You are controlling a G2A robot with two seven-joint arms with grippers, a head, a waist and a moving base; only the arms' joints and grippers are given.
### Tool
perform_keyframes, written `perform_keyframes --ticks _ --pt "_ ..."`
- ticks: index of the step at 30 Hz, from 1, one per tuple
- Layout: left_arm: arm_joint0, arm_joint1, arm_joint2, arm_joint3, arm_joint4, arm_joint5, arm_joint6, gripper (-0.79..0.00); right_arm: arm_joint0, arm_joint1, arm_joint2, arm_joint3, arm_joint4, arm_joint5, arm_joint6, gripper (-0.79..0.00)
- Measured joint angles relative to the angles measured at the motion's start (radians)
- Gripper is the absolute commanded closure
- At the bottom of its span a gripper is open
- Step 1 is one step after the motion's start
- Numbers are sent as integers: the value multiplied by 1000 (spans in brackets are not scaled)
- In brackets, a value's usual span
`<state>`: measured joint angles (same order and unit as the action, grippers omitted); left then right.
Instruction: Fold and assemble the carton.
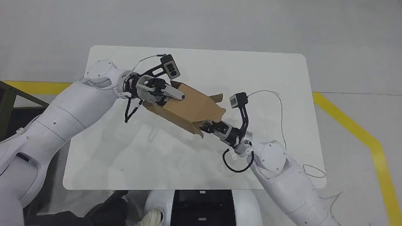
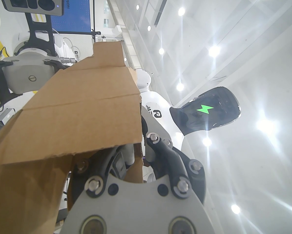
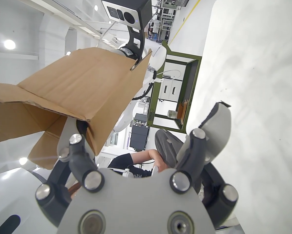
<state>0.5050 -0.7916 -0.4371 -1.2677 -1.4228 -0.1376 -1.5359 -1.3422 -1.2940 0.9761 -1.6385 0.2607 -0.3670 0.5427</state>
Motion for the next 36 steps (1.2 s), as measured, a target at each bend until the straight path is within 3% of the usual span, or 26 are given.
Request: perform_keyframes --ticks 13,22,29,36 --pt "0 0 0 0 0 0 0 0 -81 21 103 -69 68 -118 30 -785" --pt "0 0 0 0 0 0 0 0 -149 37 126 -129 220 -230 201 -785" --pt "0 0 0 0 0 0 0 0 -125 36 81 -99 319 -246 308 -785" --pt "0 0 0 0 0 0 0 0 -81 31 73 -22 335 -275 320 -785"
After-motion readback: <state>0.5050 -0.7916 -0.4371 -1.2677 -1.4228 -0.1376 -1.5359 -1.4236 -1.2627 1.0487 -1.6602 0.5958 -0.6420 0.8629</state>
